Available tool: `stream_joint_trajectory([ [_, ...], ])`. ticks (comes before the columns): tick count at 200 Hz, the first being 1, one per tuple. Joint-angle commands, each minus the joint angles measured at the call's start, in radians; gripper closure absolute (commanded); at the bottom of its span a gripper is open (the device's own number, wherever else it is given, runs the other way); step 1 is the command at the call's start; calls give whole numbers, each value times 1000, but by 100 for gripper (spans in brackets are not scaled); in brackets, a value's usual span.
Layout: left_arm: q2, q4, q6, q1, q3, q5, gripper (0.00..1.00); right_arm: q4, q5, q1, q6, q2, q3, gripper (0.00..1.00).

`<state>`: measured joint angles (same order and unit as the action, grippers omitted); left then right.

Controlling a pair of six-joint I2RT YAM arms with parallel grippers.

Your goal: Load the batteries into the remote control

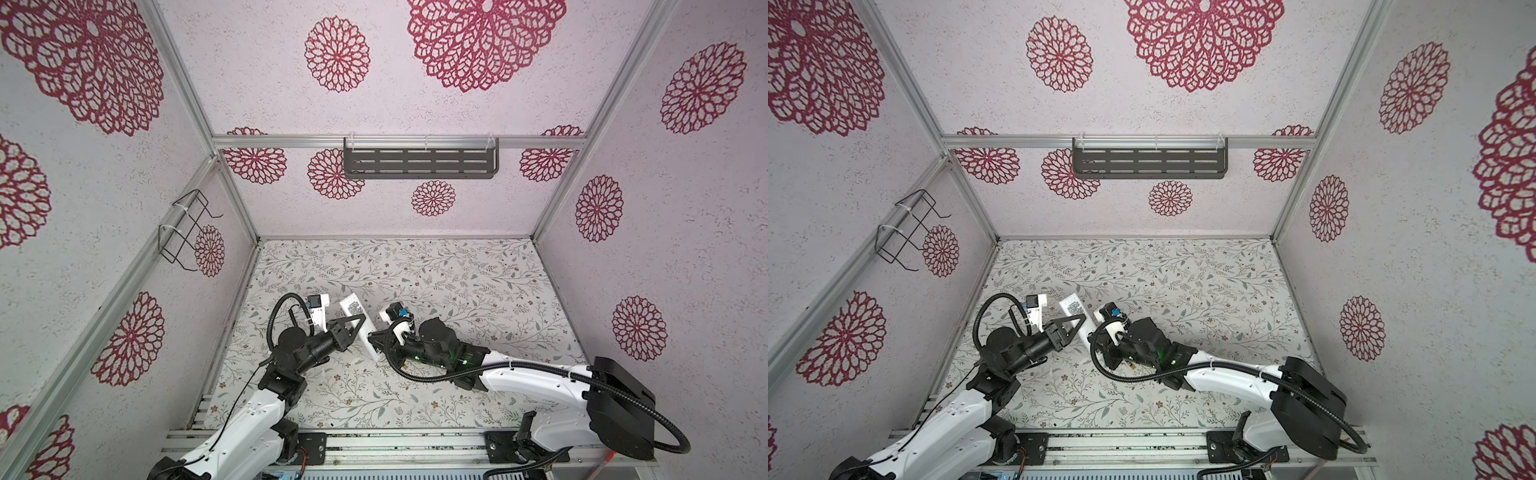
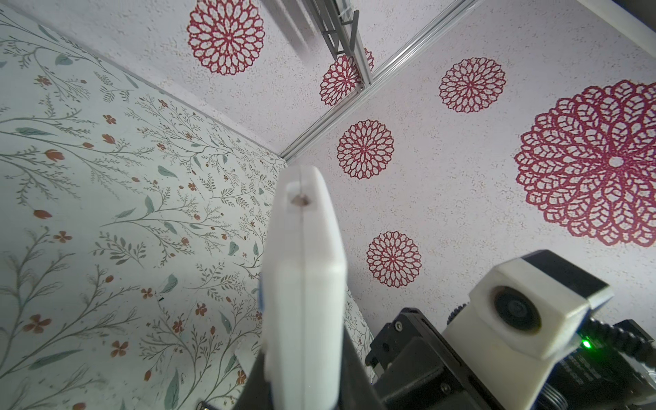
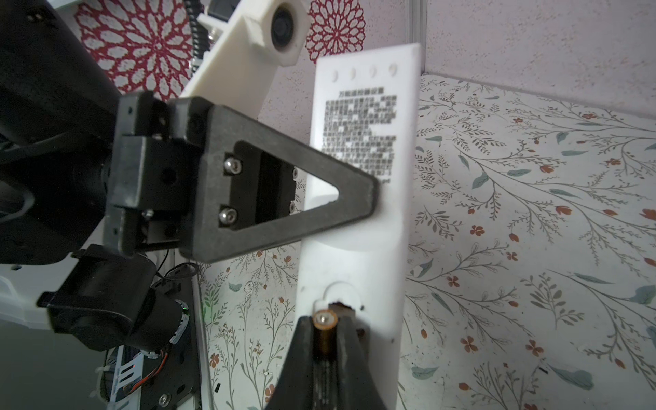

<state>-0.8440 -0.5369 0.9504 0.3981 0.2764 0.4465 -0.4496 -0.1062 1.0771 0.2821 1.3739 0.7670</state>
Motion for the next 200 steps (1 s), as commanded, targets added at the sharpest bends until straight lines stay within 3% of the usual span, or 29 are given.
stream_joint_trajectory([
  [1,25,-88,6,1,-10,20,100,-20,-2,11,16,4,37,92],
  [200,35,-112,13,0,-16,26,100,-3,2,21,30,16,53,81],
])
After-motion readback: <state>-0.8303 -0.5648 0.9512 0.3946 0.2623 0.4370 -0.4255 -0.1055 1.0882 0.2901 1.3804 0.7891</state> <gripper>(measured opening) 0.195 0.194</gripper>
